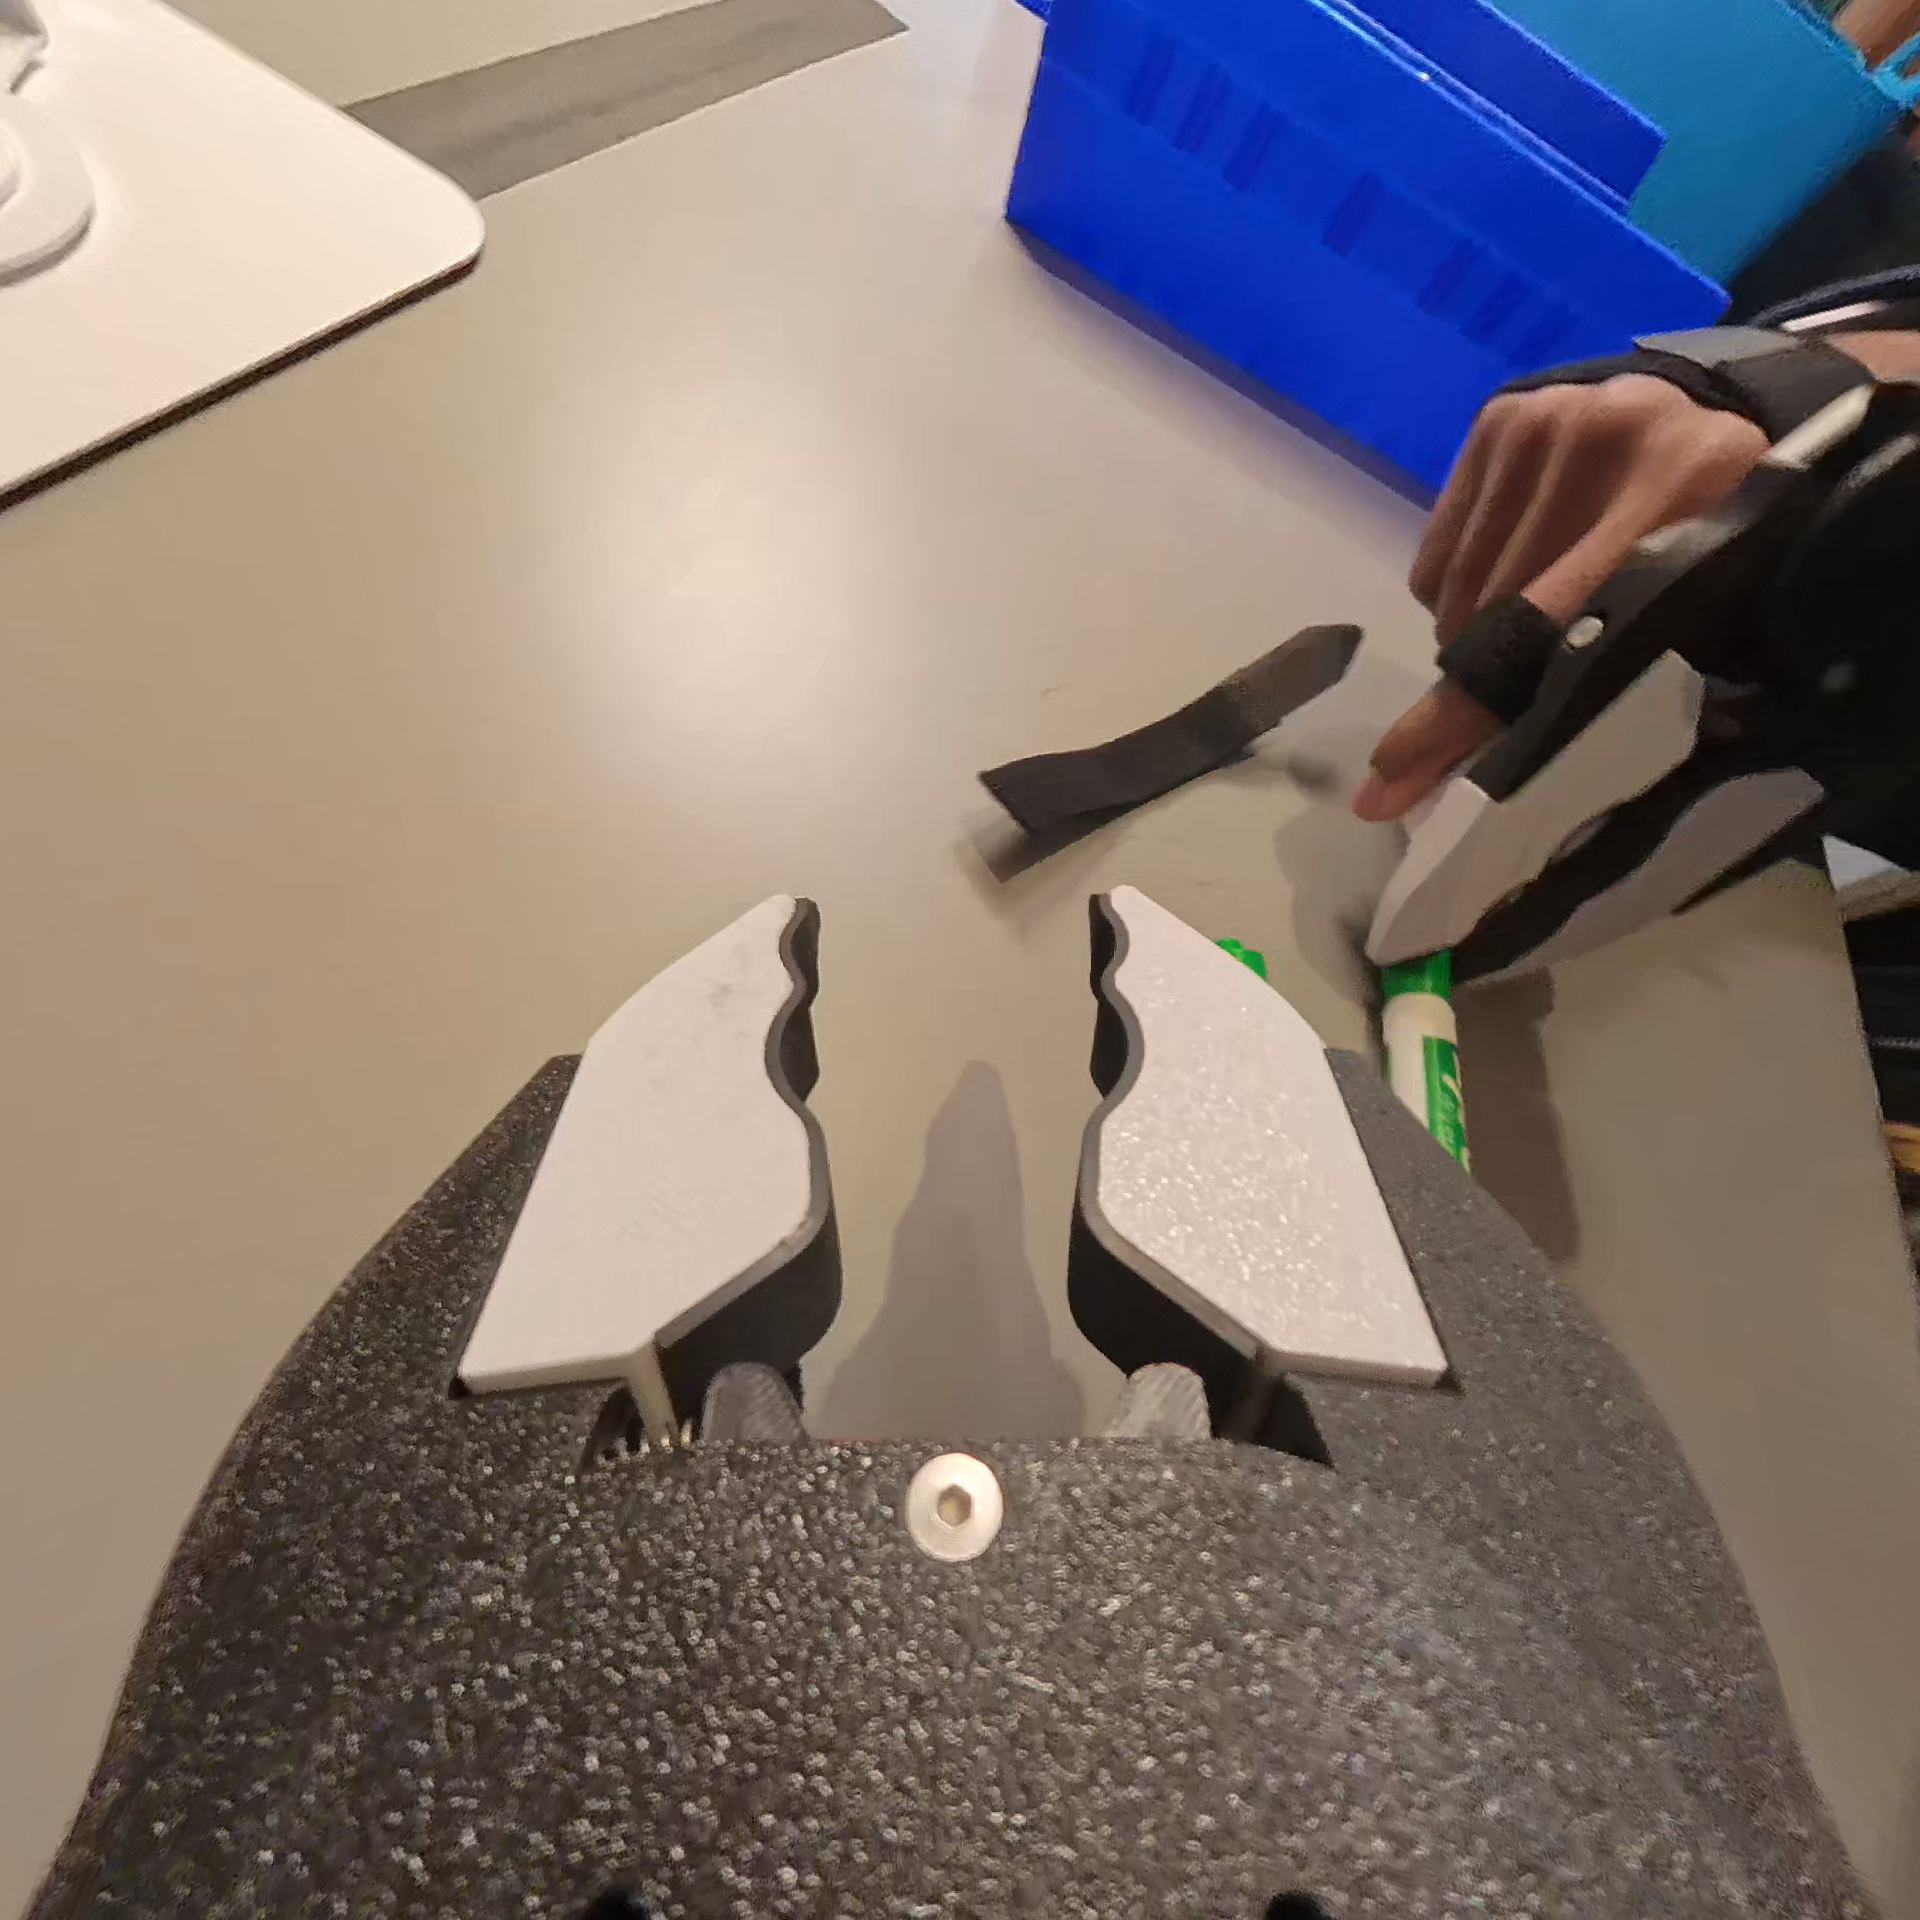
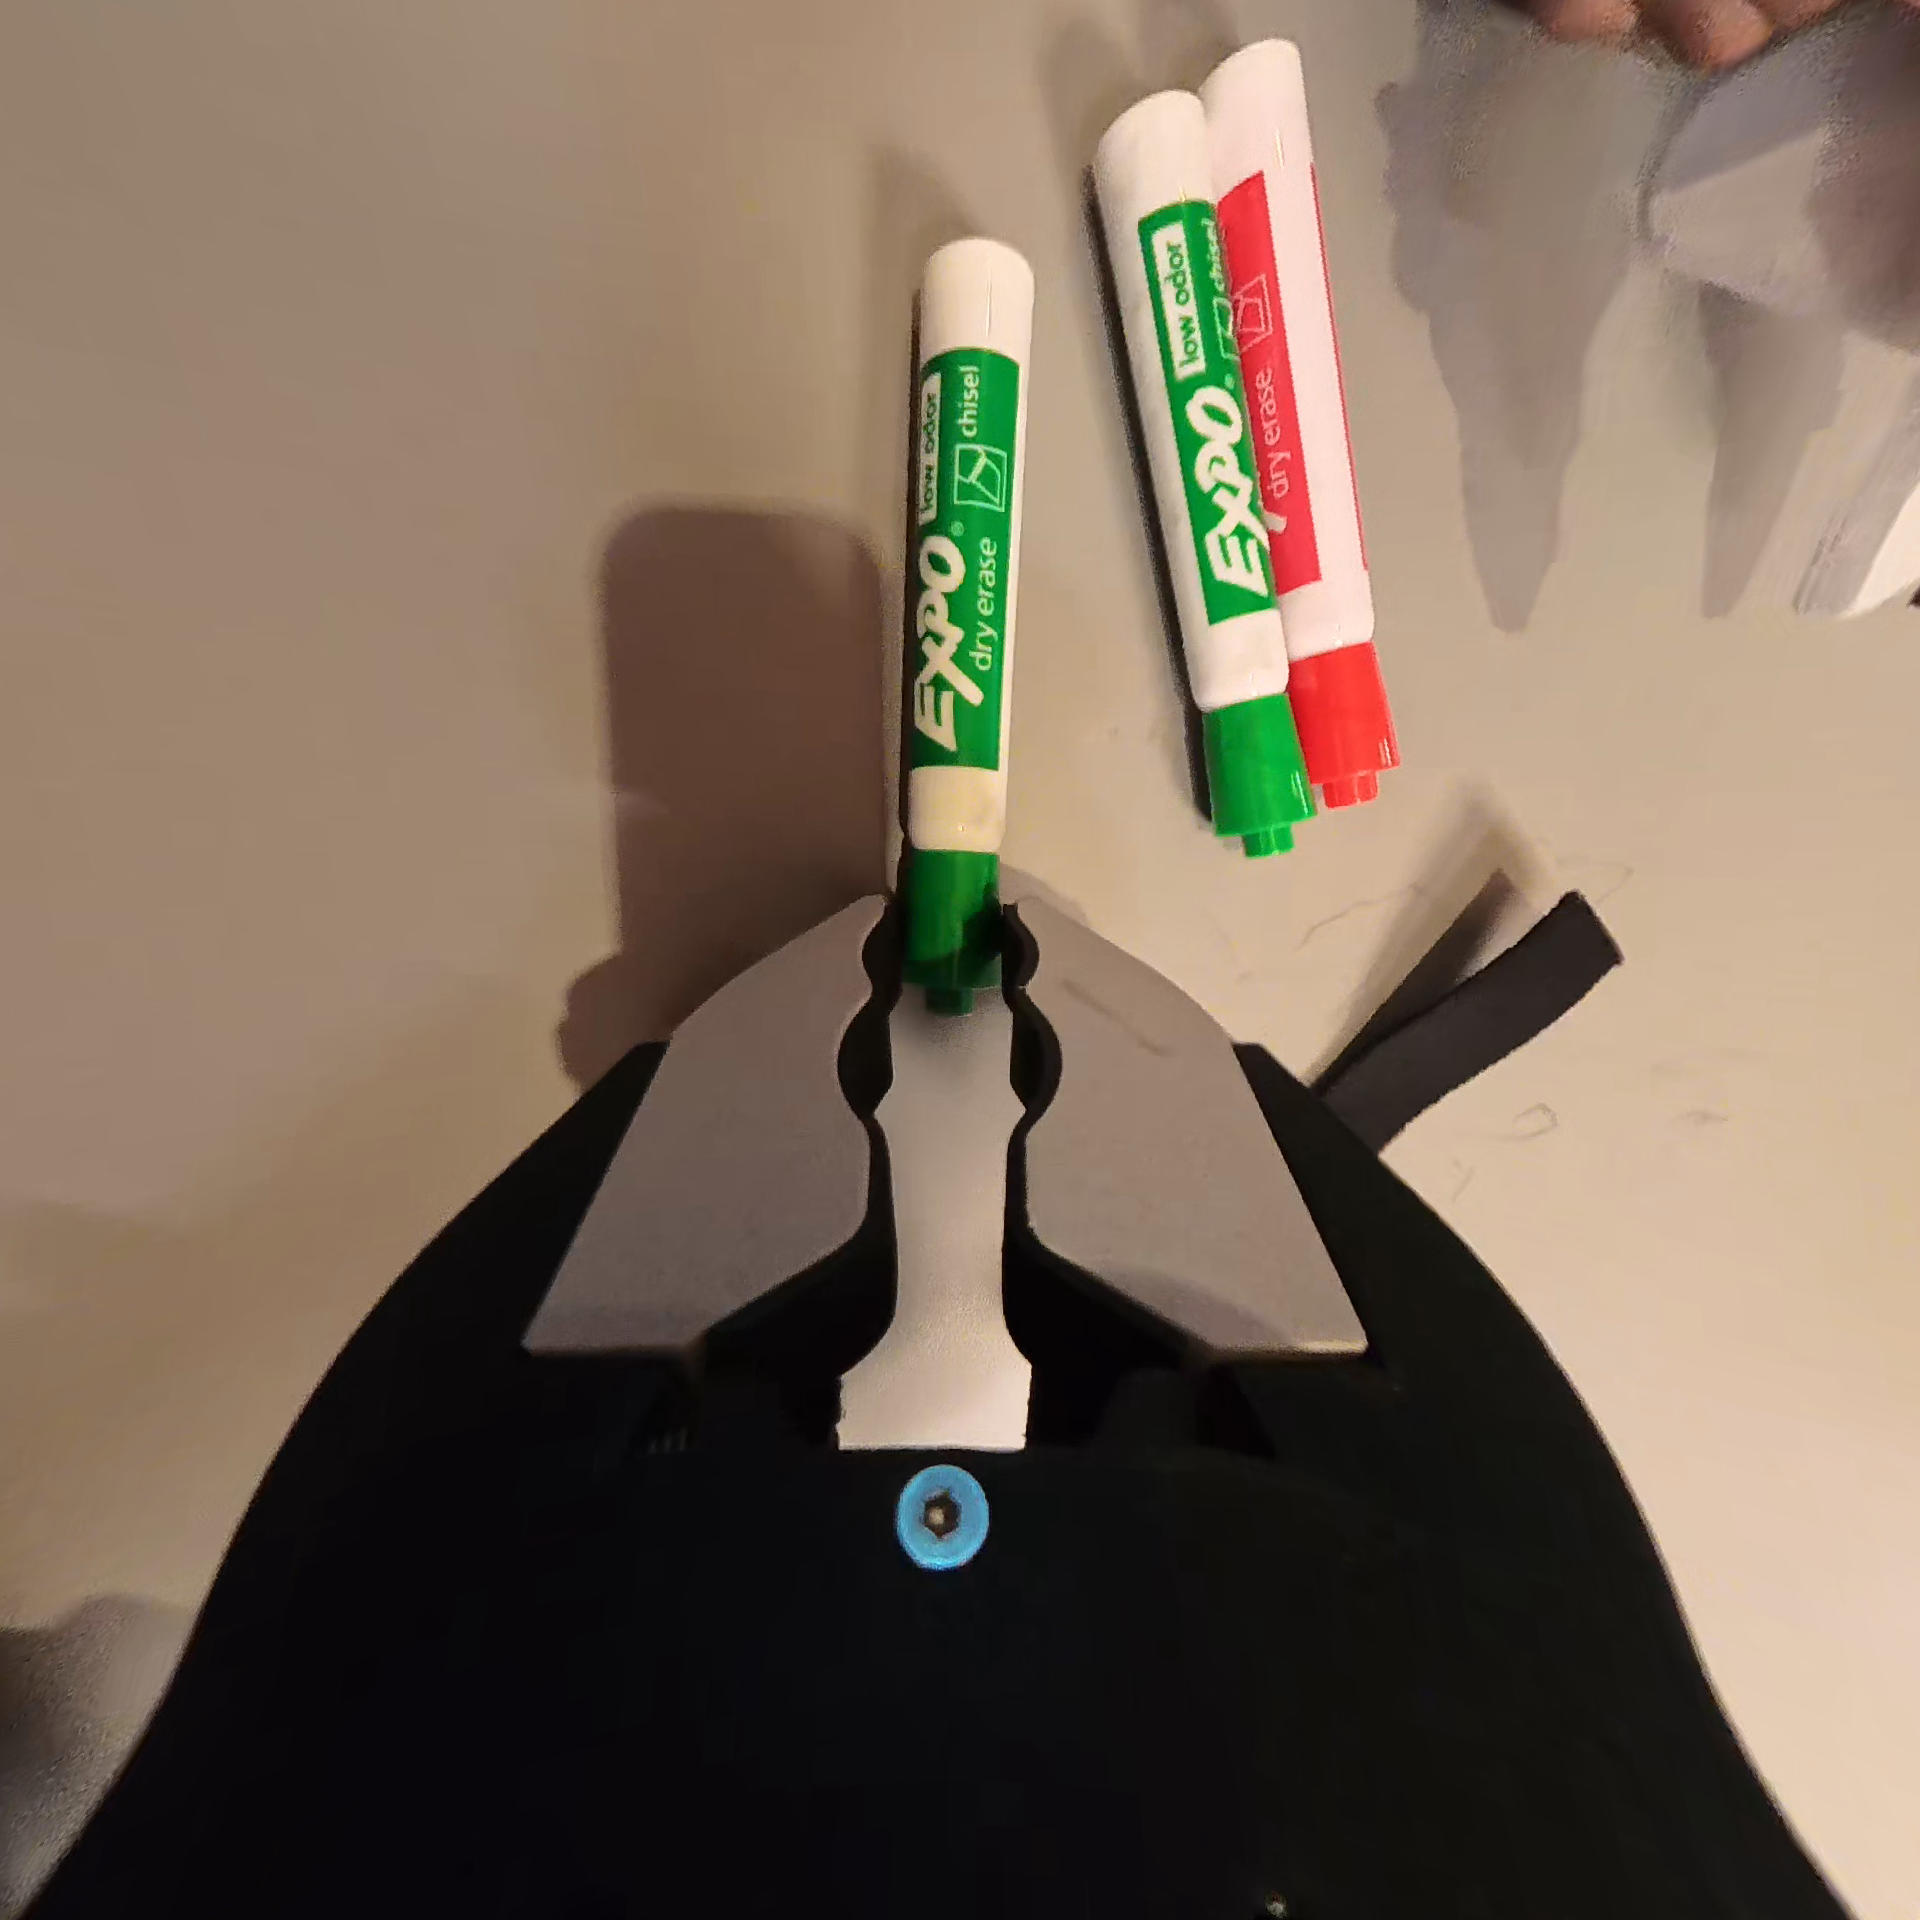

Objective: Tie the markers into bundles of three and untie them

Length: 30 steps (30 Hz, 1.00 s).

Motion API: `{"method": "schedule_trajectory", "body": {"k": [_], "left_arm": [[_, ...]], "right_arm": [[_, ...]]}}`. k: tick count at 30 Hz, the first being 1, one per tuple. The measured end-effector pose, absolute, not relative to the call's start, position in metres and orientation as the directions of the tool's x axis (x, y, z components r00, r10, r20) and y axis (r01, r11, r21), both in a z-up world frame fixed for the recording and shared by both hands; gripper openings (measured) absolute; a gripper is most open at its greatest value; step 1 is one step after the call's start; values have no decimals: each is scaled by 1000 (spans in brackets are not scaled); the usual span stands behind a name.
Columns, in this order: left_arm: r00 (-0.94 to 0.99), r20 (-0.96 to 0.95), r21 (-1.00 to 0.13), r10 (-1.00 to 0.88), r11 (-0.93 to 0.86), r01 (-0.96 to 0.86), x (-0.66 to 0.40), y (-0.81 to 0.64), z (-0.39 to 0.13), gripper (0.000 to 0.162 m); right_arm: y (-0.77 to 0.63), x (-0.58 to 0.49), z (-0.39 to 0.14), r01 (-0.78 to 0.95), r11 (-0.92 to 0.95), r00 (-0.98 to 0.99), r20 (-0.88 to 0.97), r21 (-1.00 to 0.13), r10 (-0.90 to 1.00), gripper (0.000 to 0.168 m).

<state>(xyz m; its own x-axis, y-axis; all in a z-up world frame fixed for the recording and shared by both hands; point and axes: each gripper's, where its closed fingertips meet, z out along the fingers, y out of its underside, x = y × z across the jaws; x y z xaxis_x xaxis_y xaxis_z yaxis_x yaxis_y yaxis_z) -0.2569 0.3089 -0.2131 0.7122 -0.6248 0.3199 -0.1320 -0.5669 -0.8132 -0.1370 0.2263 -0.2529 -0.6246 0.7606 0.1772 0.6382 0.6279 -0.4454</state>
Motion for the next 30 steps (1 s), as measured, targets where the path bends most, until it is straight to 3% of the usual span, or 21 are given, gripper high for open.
{"method": "schedule_trajectory", "body": {"k": [6, 15, 25, 27, 30], "left_arm": [[539, 220, -832, -813, -445, -332, -215, 262, -179, 50], [361, 111, -630, -926, -347, -695, -159, 209, -221, 42], [414, 26, -535, -910, -362, -763, -152, 217, -244, 32], [429, 32, -539, -903, -377, -753, -149, 220, -247, 20], [468, 61, -572, -882, -415, -708, -148, 226, -243, 20]], "right_arm": [[234, -133, -244, 649, 599, -595, 178, -469, 784, 18], [236, -133, -232, 644, 581, -574, 187, -499, 797, 18], [233, -133, -214, 597, 577, -570, 211, -557, 794, 18], [232, -133, -211, 584, 572, -570, 211, -576, 794, 18], [239, -135, -205, 573, 548, -533, 230, -609, 814, 18]]}}
